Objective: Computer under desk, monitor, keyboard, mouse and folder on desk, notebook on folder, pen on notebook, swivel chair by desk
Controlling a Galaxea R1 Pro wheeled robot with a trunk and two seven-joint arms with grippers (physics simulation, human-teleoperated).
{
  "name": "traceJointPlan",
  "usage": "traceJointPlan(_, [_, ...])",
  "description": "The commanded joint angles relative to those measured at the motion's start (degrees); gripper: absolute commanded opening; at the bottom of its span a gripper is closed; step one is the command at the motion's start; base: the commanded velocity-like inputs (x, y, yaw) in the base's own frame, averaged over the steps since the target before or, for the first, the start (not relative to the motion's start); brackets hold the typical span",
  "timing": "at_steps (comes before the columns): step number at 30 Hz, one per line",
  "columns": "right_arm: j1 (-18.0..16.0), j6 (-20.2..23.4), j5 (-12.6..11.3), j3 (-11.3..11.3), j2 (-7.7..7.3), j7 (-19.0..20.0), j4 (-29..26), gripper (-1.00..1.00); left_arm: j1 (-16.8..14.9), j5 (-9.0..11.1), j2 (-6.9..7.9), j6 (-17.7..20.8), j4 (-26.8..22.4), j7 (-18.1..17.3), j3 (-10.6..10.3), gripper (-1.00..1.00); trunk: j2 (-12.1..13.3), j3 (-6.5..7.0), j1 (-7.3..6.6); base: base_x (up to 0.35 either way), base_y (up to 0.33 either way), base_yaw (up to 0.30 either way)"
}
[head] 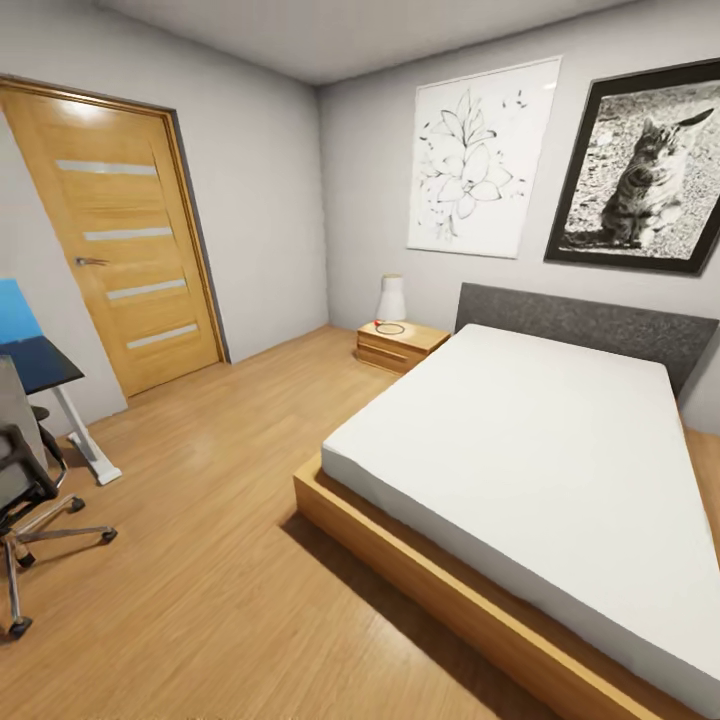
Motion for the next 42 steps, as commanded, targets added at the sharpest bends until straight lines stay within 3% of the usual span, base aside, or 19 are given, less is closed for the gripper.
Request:
traceJointPlan(1, [-0.03, -0.14, 0.05, -0.03, 0.00, -0.07, 0.02, 1.00, 0.02, 0.29, -0.04, -0.12, -0.08, -0.44, 0.32, 1.00, -0.04, -0.02, 0.00, 0.000, 0.000, 0.288])
traceJointPlan(33, [-0.03, -0.14, 0.02, -0.19, -0.55, -1.31, 0.02, 1.00, 0.02, 0.29, 0.00, -0.09, -0.02, -0.44, 0.32, 1.00, -0.04, 1.15, 0.00, 0.000, 0.000, 0.278])
traceJointPlan(42, [-0.03, -0.14, -0.12, -0.12, -0.55, -1.26, 0.06, 1.00, 0.02, 0.29, 0.02, -0.06, 0.01, -0.52, 0.32, 1.00, -0.04, 1.20, 0.00, 0.076, 0.000, 0.080])
